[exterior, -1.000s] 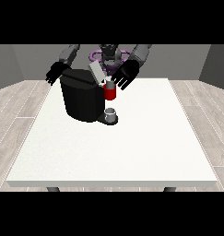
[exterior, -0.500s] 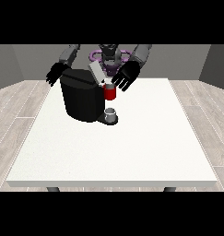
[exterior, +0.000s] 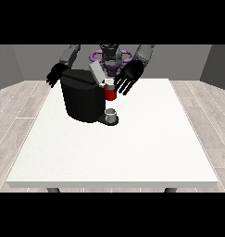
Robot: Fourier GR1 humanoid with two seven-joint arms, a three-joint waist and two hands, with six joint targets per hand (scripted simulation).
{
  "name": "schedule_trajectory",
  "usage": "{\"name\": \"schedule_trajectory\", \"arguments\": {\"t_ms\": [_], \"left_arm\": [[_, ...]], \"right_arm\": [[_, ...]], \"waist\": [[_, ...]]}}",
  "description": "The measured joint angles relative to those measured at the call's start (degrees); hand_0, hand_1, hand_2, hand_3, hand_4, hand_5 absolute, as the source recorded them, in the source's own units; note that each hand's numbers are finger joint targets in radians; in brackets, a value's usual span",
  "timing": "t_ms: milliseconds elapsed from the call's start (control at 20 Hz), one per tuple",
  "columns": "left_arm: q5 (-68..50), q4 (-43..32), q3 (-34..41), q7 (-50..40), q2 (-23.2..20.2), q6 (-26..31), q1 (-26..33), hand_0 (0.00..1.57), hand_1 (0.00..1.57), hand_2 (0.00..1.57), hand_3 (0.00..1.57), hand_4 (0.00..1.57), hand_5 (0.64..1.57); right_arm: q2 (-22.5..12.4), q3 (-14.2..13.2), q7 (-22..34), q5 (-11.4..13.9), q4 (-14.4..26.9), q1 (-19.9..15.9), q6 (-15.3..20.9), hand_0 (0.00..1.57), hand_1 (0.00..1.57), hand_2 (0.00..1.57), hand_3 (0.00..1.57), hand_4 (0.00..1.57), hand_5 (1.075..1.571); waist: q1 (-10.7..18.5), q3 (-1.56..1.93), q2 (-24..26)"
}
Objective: Insert the coffee pod into the coffee machine and close the lid
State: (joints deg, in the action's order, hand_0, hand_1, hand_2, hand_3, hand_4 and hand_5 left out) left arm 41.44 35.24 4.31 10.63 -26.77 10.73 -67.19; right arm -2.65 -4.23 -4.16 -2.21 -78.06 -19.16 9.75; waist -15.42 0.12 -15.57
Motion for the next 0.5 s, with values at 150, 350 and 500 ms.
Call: {"name": "schedule_trajectory", "arguments": {"t_ms": [150, 350, 500], "left_arm": [[0.78, -0.21, -0.34, 0.4, -0.26, -0.15, 0.98, 0.0, 0.0, 0.0, 0.0, 0.0, 1.571], [1.33, -0.28, -0.64, 0.0, 0.42, 0.29, 1.42, 0.0, 0.0, 0.0, 0.0, 0.0, 1.571], [1.66, 0.41, -1.12, -0.88, 1.21, 1.5, 1.16, 0.0, 0.0, 0.0, 0.0, 0.0, 1.571]], "right_arm": [[0.14, 0.52, 0.81, 0.21, -0.71, 0.57, 0.1, 0.0, 0.0, 0.0, 0.0, 0.37, 1.571], [-0.05, 0.39, 1.11, 0.33, -0.21, 1.16, 0.24, 0.0, 0.0, 0.0, 0.0, 0.34, 1.571], [-0.5, -0.51, -0.42, -0.07, 1.67, 1.97, -0.26, 0.0, 0.0, 0.0, 0.0, 0.38, 1.571]], "waist": [[-0.33, 0.03, 0.64], [0.02, -0.03, 1.67], [0.91, -0.07, 2.85]]}}
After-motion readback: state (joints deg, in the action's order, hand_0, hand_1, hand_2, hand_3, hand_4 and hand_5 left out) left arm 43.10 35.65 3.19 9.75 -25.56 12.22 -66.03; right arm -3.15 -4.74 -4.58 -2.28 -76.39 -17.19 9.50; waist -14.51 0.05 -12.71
